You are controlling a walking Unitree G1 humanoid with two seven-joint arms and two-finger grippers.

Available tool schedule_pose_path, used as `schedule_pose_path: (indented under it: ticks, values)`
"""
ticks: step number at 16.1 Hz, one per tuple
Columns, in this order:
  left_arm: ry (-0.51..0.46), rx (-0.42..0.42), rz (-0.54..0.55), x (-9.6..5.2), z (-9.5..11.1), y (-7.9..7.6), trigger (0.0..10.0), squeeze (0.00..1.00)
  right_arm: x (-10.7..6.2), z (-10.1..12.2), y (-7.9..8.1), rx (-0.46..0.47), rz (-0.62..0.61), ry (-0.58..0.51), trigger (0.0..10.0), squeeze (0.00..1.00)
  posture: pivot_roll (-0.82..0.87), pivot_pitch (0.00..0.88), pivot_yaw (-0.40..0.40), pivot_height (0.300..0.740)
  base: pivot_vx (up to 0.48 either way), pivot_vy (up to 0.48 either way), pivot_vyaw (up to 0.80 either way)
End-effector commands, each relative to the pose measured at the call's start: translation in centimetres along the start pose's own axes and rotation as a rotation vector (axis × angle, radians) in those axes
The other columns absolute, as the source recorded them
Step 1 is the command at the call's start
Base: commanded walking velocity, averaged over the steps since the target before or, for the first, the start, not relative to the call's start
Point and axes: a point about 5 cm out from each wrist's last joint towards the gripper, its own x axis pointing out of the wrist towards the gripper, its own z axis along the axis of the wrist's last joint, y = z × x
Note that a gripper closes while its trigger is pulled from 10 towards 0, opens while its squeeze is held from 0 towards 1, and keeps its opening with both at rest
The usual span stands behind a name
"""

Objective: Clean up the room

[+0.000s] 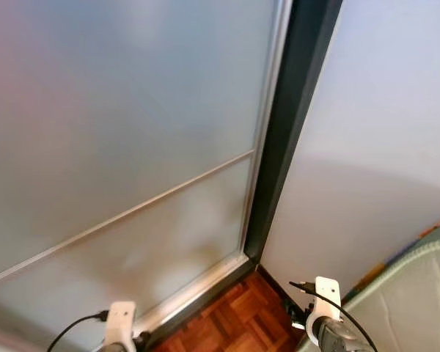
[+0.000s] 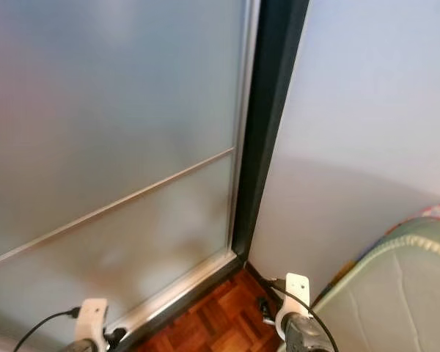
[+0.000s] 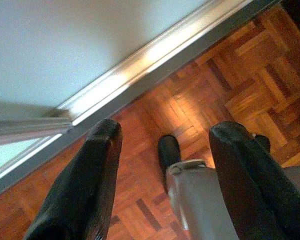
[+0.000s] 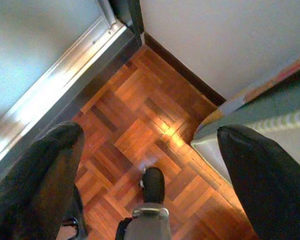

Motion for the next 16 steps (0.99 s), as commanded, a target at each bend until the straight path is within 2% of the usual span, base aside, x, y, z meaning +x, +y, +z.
schedule_pose_path:
  ticks: [1,4,8,11,13,16]
  values:
    - [0.023,0.011,0.011,-0.1,-0.6,0.0,10.0,0.00,0.0,0.0,-0.1,0.005,-0.001,-0.003,10.0,0.00,0.05,0.000,-0.028,0.740,-0.289,0.000,0.00]
    - [0.021,0.010,0.011,-0.1,-0.6,0.0,10.0,0.00,0.0,0.0,-0.1,0.003,0.002,-0.001,10.0,0.00,0.05,0.000,-0.028,0.740,-0.287,0.000,0.00]
    - [0.019,0.006,0.025,-0.4,-0.9,1.5,10.0,0.00,0.0,0.1,-0.1,0.000,0.003,-0.003,10.0,0.00,0.05,0.006,-0.030,0.740,-0.291,0.000,0.00]
    - [0.017,0.005,0.027,-0.4,-0.9,1.8,10.0,0.00,0.0,0.1,-0.1,0.000,0.003,-0.004,10.0,0.00,0.05,0.006,-0.030,0.740,-0.274,0.000,0.00]
    - [0.009,0.002,0.024,-0.3,-0.5,1.4,10.0,0.00,0.0,0.0,-0.1,0.003,0.002,-0.004,10.0,0.00,0.05,0.006,-0.030,0.740,0.000,0.000,0.00]
    - [0.004,0.004,0.011,0.0,0.0,-0.2,10.0,0.00,0.0,0.0,-0.1,0.004,0.002,0.000,10.0,0.00,0.05,0.008,-0.029,0.740,0.000,0.000,0.00]
